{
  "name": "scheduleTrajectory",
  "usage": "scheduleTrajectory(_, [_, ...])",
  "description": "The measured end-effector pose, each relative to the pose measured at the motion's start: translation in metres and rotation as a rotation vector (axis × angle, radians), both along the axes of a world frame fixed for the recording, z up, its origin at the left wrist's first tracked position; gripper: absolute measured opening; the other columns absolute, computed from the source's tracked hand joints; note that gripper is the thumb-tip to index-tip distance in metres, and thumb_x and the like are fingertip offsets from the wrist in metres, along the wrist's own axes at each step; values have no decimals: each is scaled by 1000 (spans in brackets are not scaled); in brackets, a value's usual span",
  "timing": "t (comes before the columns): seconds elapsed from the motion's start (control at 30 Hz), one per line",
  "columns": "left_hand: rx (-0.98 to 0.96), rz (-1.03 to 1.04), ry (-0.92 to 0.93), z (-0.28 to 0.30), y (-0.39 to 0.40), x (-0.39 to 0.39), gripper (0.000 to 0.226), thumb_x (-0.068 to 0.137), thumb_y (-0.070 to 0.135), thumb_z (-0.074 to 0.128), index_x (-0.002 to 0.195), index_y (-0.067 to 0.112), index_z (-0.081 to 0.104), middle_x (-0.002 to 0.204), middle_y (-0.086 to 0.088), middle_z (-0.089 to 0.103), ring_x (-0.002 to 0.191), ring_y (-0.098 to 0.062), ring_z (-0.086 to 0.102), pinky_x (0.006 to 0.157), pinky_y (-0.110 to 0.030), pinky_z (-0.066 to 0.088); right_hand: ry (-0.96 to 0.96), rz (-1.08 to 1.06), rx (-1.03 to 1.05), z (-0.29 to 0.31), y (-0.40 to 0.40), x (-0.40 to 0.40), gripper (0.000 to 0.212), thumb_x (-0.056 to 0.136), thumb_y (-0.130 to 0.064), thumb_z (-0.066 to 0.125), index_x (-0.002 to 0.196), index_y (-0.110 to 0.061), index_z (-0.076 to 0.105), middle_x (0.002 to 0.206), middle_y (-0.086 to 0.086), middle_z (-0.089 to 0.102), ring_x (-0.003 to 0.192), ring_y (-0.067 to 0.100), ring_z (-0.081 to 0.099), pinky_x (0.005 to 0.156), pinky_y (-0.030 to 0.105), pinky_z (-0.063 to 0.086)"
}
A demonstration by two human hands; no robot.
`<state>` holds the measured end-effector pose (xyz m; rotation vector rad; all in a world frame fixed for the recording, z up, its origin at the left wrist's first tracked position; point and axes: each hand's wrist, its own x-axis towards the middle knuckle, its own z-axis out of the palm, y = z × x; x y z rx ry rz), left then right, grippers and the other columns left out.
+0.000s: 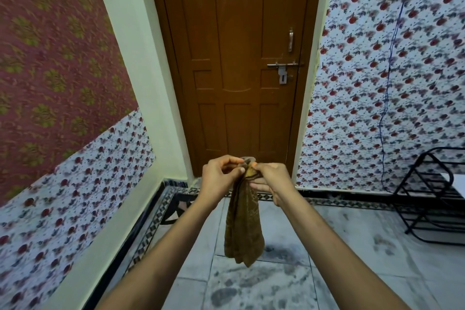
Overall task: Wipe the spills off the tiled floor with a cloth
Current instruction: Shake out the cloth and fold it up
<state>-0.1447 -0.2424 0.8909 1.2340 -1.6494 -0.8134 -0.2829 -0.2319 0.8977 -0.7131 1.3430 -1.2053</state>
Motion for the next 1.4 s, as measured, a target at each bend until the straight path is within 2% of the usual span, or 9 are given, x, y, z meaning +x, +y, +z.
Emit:
scheduleTrajectory(0.3, [-166,-30,-144,-12,13,2,25,83,20,68,108,19,68,97,16,65,86,13,57,79,-4,46,82,85,21,-3,-1,1,18,97,-11,42,101,-7,58,72,9,66,54,16,65,51,25,54])
scheduleTrajectory(0.43, [-127,-41,-165,-17,16,3,32,79,21,71,111,18,67,103,10,67,95,0,62,85,-16,49,53,140,78,-4,3,-3,27,100,-27,34,91,-12,55,63,6,69,57,15,66,51,23,55])
scheduleTrajectory(0.63, [-50,25,-31,-10,8,12,15,81,14,68,94,22,70,87,6,70,84,-8,66,72,-30,57,-23,226,11,-11,6,-9,26,99,-23,38,118,-12,52,79,6,73,72,15,69,62,23,56])
scheduleTrajectory(0.73, [60,5,127,-3,4,16,15,84,10,63,88,23,69,87,-2,70,85,-14,67,71,-28,57,389,126,-221,-11,5,-16,22,93,-16,48,113,-20,58,81,-8,67,76,8,62,58,14,47])
scheduleTrajectory(0.83, [122,-44,250,5,1,21,19,86,6,58,86,22,69,83,1,70,78,-5,66,64,-15,51,875,280,-483,-12,-1,-26,23,86,-25,59,106,-36,59,116,-8,48,116,11,34,95,32,31])
scheduleTrajectory(0.93, [135,-80,272,12,-3,29,19,87,5,57,86,20,68,79,5,70,74,-1,65,64,-13,49,1222,488,-503,-14,-4,-37,25,85,-42,58,109,-34,61,150,-4,26,138,15,11,110,44,7])
scheduleTrajectory(1.07, [146,-92,244,14,-7,40,20,88,3,56,83,17,68,78,3,69,76,-8,65,68,-18,50,1468,488,-609,-8,-7,-50,36,85,-56,52,114,-35,58,154,-2,22,140,21,17,111,46,12])
scheduleTrajectory(1.23, [120,-64,292,15,-8,52,18,87,0,56,81,13,67,72,5,70,68,-5,64,63,-16,52,1154,471,-796,10,-5,-48,16,86,-36,61,99,-27,57,112,-10,59,93,-4,52,83,25,44])
scheduleTrajectory(1.4, [93,-114,292,21,-5,51,19,86,1,56,80,15,67,74,3,68,69,-3,64,62,-15,51,787,465,-633,19,-7,-46,19,83,-18,67,79,-31,54,83,-12,61,77,-8,56,71,14,41])
